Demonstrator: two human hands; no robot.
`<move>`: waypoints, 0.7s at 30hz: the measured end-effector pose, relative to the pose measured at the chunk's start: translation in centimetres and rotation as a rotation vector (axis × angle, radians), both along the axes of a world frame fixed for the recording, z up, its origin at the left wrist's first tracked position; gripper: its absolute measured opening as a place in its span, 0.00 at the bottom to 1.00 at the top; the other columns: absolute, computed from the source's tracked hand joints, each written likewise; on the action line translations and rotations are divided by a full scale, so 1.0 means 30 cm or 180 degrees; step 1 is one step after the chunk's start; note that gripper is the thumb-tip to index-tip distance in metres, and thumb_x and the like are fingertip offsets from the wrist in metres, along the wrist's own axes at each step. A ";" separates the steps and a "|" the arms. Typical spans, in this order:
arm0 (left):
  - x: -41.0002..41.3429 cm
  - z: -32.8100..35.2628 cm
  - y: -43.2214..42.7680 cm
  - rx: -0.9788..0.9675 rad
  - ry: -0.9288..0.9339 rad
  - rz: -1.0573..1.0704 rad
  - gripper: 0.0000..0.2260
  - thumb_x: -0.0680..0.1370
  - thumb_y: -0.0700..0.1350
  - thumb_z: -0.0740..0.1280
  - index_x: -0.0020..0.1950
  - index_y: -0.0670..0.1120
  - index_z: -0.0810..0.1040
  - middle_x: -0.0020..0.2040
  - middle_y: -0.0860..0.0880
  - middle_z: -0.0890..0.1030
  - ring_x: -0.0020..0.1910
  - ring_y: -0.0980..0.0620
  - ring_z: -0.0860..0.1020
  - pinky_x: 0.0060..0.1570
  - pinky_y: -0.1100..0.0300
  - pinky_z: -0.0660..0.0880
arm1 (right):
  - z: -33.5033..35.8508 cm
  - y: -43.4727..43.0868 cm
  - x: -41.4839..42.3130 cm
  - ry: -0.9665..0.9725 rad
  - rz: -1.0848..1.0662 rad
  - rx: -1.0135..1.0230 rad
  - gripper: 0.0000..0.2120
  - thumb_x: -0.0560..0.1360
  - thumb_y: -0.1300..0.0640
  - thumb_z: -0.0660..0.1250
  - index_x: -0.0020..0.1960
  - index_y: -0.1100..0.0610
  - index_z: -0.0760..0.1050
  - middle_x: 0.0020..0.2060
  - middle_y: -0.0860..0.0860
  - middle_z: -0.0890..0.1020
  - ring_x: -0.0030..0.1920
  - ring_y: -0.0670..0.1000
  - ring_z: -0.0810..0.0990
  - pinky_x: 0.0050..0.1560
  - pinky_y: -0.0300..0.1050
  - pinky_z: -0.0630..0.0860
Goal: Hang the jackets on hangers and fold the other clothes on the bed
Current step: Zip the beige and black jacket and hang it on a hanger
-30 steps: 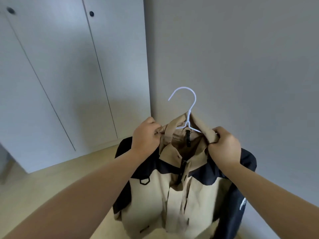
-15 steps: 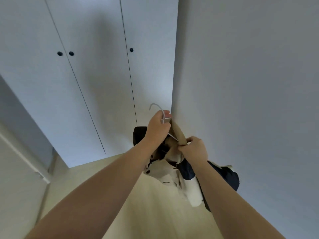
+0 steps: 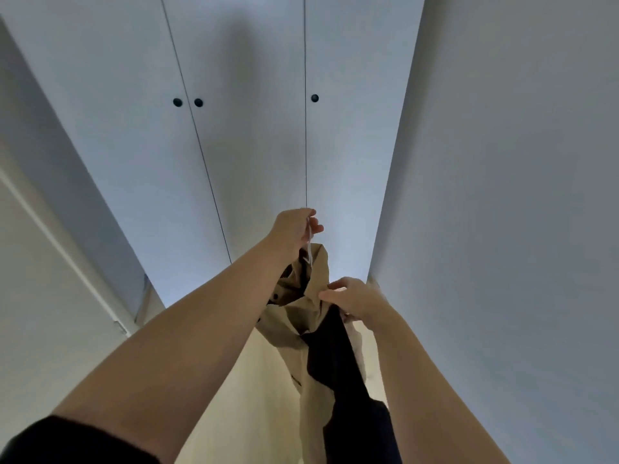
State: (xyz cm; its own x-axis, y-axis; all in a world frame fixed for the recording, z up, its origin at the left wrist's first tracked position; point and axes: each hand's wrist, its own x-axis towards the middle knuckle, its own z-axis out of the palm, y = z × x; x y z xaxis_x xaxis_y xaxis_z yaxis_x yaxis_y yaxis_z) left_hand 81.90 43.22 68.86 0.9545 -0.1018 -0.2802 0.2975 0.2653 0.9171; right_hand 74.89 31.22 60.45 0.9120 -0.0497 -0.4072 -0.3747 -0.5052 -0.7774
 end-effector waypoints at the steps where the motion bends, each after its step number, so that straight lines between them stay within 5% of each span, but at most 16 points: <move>1: 0.049 -0.006 0.031 0.0190 -0.0023 0.0024 0.10 0.80 0.35 0.58 0.41 0.40 0.73 0.29 0.47 0.72 0.26 0.53 0.74 0.28 0.65 0.73 | 0.004 0.021 0.054 0.0057 0.0164 0.0010 0.11 0.76 0.49 0.65 0.54 0.54 0.72 0.41 0.47 0.79 0.39 0.46 0.80 0.37 0.35 0.76; 5: 0.250 -0.002 0.158 0.1109 -0.0178 0.0001 0.11 0.81 0.35 0.56 0.42 0.40 0.74 0.20 0.52 0.69 0.19 0.57 0.68 0.31 0.62 0.69 | 0.054 0.134 0.340 -0.0139 0.0227 -0.0045 0.12 0.77 0.55 0.61 0.55 0.62 0.76 0.40 0.54 0.83 0.37 0.50 0.81 0.37 0.40 0.75; 9: 0.446 0.050 0.328 0.1338 -0.0091 0.0107 0.10 0.83 0.37 0.55 0.46 0.38 0.73 0.27 0.47 0.67 0.24 0.54 0.65 0.32 0.63 0.67 | 0.117 0.289 0.660 -0.0513 0.0148 -0.0074 0.14 0.74 0.63 0.59 0.54 0.70 0.75 0.43 0.65 0.81 0.38 0.55 0.76 0.35 0.43 0.70; 14: 0.684 0.133 0.581 0.1212 -0.0076 0.0433 0.09 0.83 0.38 0.54 0.51 0.36 0.71 0.29 0.46 0.63 0.28 0.53 0.61 0.31 0.62 0.63 | 0.176 0.516 1.007 -0.1328 0.0353 -0.0577 0.09 0.76 0.61 0.60 0.52 0.57 0.78 0.45 0.48 0.78 0.45 0.49 0.76 0.46 0.41 0.71; 21: 1.077 0.123 0.948 0.1308 -0.0688 0.0263 0.15 0.82 0.37 0.53 0.39 0.40 0.74 0.28 0.48 0.64 0.27 0.53 0.62 0.28 0.64 0.66 | 0.211 0.810 1.462 -0.1684 0.0516 -0.0918 0.16 0.76 0.61 0.60 0.63 0.57 0.73 0.57 0.52 0.77 0.54 0.51 0.74 0.52 0.40 0.68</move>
